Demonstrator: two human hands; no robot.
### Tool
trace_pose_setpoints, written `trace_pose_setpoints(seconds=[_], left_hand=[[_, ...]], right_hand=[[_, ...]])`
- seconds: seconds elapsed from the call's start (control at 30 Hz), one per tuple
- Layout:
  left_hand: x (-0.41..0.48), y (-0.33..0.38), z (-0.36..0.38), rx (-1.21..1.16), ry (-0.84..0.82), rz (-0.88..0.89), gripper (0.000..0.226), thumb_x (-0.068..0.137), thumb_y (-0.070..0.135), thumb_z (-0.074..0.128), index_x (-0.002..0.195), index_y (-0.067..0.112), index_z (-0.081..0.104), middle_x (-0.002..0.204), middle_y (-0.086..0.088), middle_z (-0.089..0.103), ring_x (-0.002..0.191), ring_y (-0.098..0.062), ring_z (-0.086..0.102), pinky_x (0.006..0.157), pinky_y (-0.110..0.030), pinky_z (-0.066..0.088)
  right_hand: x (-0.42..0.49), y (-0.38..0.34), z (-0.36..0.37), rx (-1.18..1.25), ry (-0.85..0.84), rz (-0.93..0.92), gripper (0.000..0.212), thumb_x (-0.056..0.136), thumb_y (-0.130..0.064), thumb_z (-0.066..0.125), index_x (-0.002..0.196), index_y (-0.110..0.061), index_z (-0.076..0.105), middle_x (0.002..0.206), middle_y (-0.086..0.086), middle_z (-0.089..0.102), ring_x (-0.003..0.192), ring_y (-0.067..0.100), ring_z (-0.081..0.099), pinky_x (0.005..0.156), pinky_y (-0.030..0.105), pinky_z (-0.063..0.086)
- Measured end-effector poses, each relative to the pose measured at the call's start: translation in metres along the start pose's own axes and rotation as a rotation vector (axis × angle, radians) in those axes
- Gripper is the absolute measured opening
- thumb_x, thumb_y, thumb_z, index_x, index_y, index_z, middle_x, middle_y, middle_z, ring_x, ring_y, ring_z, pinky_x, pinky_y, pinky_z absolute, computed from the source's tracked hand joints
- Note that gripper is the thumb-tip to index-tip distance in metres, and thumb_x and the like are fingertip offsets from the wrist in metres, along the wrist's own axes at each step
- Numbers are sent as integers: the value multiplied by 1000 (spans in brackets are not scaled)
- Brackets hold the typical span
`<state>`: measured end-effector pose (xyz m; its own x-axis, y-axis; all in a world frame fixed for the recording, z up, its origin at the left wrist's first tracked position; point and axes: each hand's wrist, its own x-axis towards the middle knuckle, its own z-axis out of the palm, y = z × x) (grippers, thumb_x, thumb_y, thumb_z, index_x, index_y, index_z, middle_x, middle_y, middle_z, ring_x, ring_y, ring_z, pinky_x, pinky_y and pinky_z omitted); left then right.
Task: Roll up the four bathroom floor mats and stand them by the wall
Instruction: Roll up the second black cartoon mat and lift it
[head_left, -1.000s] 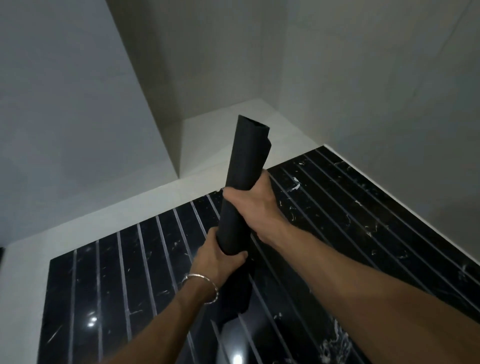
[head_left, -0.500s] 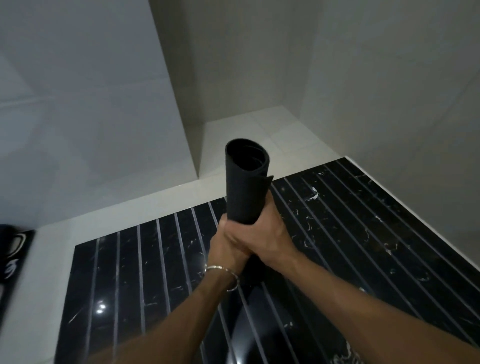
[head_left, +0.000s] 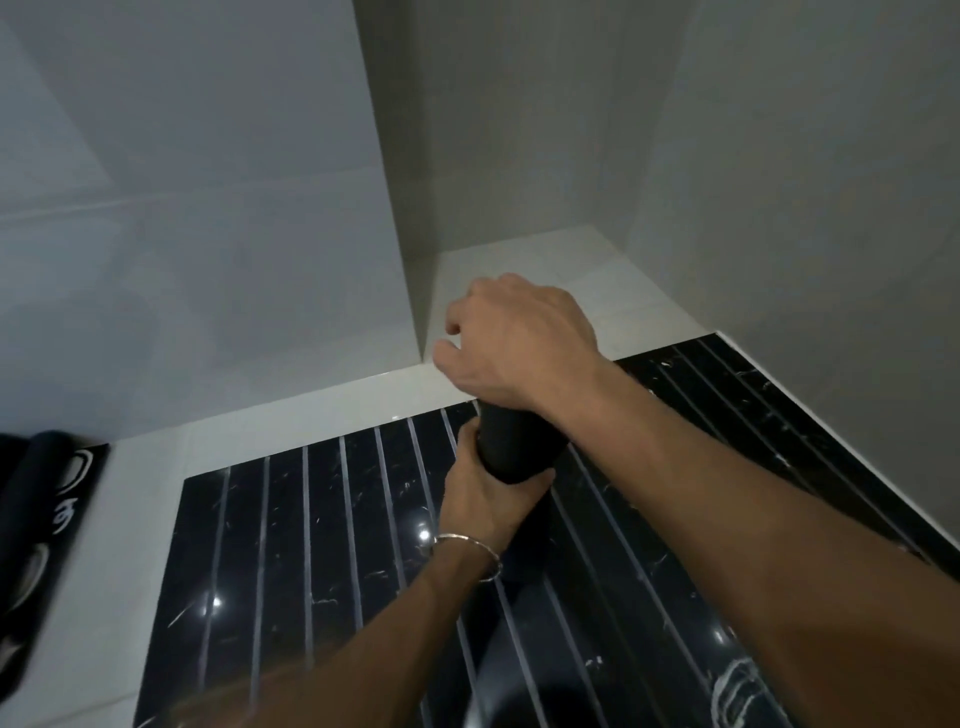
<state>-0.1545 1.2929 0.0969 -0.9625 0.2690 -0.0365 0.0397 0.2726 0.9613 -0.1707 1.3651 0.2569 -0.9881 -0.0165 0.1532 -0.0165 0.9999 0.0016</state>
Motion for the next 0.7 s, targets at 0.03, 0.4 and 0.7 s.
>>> trace_pose_setpoints(seconds=[0.03,0.4,0.7], left_hand=[[0,7,2,-23,19,22,76,61,27,88,121,31,41,102,11,61,89,-2,61,71,-16,51],[17,18,-15,36,24,23,60,72,25,79,122,22,47,100,5,59,88,-9,58,68,-13,44],[107,67,-57,-236,165,-123,37,73,26,78,101,9,62,83,0,64,73,-12,61,57,-20,48]], right_hand=[[-1,3,-2,21,6,12,38,93,-35,40,120,-20,62,124,1,57,113,23,50,77,35,34],[-23,34,16,1390,361,243,43,85,-54,52,119,-27,56,107,-22,55,95,-14,51,85,9,42],[-22,11,118,1166,-286,266,102,62,-38,86,142,-37,22,125,-13,49,112,7,52,95,32,48]])
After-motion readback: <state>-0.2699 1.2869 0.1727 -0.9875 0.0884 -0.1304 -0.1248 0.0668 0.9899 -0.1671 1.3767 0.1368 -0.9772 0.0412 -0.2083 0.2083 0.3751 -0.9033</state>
